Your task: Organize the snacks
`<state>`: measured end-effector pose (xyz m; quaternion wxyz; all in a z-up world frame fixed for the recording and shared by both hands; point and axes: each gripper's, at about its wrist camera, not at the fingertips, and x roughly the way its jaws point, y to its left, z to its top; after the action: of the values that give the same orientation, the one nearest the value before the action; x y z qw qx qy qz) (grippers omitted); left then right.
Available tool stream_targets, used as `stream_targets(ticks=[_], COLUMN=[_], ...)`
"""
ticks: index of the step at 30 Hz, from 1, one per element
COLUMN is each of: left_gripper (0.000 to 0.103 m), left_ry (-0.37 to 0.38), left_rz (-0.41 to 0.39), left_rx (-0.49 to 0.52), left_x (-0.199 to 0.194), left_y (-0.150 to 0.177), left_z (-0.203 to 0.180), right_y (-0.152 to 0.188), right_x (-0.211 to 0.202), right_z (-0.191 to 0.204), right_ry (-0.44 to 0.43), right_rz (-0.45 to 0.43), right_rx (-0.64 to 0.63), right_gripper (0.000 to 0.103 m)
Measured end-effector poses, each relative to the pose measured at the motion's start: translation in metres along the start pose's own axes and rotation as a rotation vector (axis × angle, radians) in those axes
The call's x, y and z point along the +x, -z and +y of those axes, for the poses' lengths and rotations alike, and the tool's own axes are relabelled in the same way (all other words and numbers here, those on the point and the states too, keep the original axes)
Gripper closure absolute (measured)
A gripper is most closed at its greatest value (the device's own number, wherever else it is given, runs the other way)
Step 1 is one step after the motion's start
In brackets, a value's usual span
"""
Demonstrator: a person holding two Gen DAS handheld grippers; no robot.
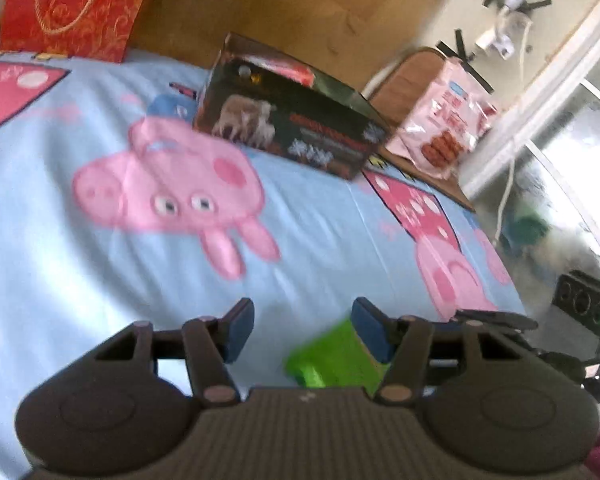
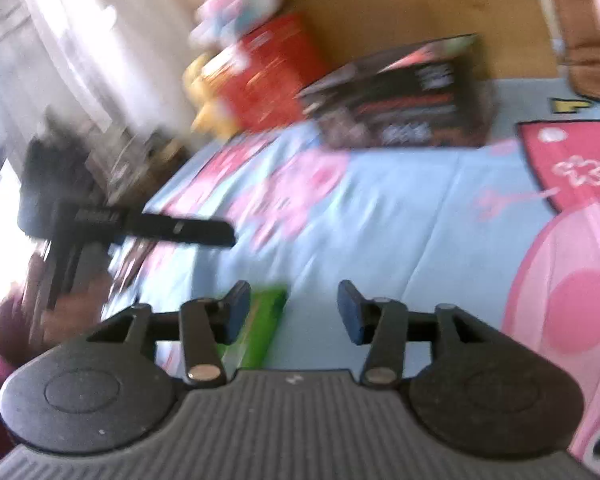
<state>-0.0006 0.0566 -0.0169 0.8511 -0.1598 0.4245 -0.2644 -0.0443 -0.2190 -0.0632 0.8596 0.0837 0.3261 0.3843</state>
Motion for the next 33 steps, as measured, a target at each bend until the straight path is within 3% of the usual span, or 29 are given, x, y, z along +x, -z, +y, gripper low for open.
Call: stream_targets(ticks=[3, 6, 8, 9, 11, 12, 15, 17, 23, 26, 28, 33], left_gripper=[0.047, 0.047, 0.046, 0.045, 0.045, 0.045, 0.041, 0.040, 0.041, 0.042, 0.043, 0.042], left_ry=[-0.008, 0.003, 0.000, -0.013, -0.004, 0.000, 0.000, -0.004, -0.039, -0.060, -0.047, -0.087], left_rz=[0.001, 0.010, 0.020, 0.022, 0.024, 0.017, -0.028, -0.035, 0.029, 0.029, 0.045, 0.022], left_rx=[0.019, 0.014, 0.006, 0.000, -0.023, -0.030, -0.033, -0.041, 0.002, 0.069, 0.074, 0.086], left_x=[0.000, 0.006, 0.013, 0.017, 0.019, 0.018, 0.008, 0.007, 0.026, 0.030, 0.036, 0.055], left_y=[0.006, 0.005, 0.003, 0.001, -0.001, -0.004, -0.011, -0.014, -0.012, -0.008, -0.011, -0.034], left_z=[-0.004, -0.005, -0.005, -0.005, -0.003, -0.003, -0.001, 0.001, -0.004, -0.015, -0.019, -0.024], right_y=[0.014, 0.022, 0.017, 0.011, -0.003, -0.010, -0.021, -0.021, 0.000, 0.008, 0.003, -0.024], right_x=[0.007, 0.017, 0.027, 0.032, 0.038, 0.037, 0.020, 0.016, 0.036, 0.052, 0.060, 0.072], right_z=[0.020, 0.040, 0.044, 0.042, 0.028, 0.020, 0.010, 0.015, 0.042, 0.049, 0.050, 0.018], right_ry=[-0.023, 0.053, 0.179, 0.282, 0.458, 0.499, 0.388, 0.322, 0.166, 0.194, 0.242, 0.340], right_rz=[0.085, 0.064, 0.032, -0.013, -0.088, -0.122, -0.185, -0.179, -0.003, -0.001, -0.023, -0.096], right_rx=[-0.134, -0.283, -0.343, -0.339, -0.300, -0.257, -0.148, -0.171, -0.296, -0.354, -0.376, -0.254], right_gripper=[0.040, 0.042, 0.041, 0.044, 0.044, 0.045, 0.044, 0.044, 0.041, 0.041, 0.049, 0.059])
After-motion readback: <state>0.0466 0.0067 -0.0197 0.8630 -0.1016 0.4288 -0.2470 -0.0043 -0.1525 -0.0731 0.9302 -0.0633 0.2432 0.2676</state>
